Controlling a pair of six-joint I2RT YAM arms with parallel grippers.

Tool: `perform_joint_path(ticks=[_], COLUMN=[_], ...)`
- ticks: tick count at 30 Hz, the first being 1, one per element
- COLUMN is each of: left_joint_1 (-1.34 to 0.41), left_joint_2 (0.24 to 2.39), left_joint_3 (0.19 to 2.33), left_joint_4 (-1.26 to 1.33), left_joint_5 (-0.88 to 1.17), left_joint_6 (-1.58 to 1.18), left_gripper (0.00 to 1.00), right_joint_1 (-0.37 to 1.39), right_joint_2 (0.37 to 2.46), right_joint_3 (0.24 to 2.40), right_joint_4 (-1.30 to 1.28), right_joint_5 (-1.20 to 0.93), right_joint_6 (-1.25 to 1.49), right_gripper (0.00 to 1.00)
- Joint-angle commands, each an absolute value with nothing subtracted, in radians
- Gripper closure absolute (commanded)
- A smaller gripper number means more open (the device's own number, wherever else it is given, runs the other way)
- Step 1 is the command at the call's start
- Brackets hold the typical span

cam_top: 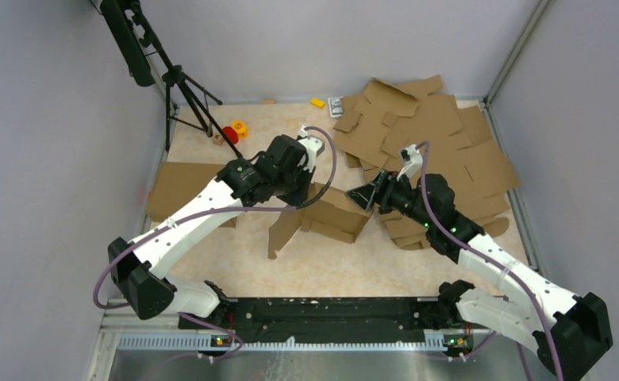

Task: Fold the paper box
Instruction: Fold the paper box at the center of the board.

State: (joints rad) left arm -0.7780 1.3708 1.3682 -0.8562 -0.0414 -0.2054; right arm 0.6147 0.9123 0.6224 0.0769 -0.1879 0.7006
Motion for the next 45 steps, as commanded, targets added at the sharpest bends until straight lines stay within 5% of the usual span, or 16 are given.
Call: perform_joint_path(ticks=[1, 3, 11, 23, 33, 41, 45], left_joint_1=[-0.779, -0.774, -0.753, -0.686, -0.626, -0.555, -0.537], left_joint_2=[1.382, 1.392, 1.413, 1.325, 1.282, 1.345, 1.422], left_joint_3=[1.398, 1.416, 1.436, 1.362, 1.360, 1.351, 1.365], left_joint_4=[-0.752, -0.774, -0.820, -0.758, -0.713, -0.759, -0.802], left_joint_5=[-0.006, -0.007, 0.024, 0.186, 0.389, 0.351, 0.325], left_joint_6=[-0.234, -0.209, -0.105, -0.023, -0.047, -0.113, -0.095], left_gripper=[0.84, 0.82, 0.81, 0.82, 0.82, 0.81, 0.68], right_joint_1=[0.630, 0.630, 0.616, 0.595, 0.595, 0.595, 0.598], right_joint_2=[0.880, 0.865, 0.741, 0.645, 0.741, 0.714, 0.703], right_joint_3=[0.636, 0.635, 0.570, 0.265, 0.259, 0.392, 0.472], right_joint_4=[0.044, 0.029, 0.057, 0.421, 0.477, 0.092, -0.090], right_joint_5=[-0.177, -0.187, -0.213, -0.369, -0.413, -0.054, -0.083], right_joint_6=[0.611, 0.546, 0.400, 0.414, 0.362, 0.397, 0.384], right_gripper=[0.25, 0.15, 0.05, 0.04, 0.07, 0.05, 0.06])
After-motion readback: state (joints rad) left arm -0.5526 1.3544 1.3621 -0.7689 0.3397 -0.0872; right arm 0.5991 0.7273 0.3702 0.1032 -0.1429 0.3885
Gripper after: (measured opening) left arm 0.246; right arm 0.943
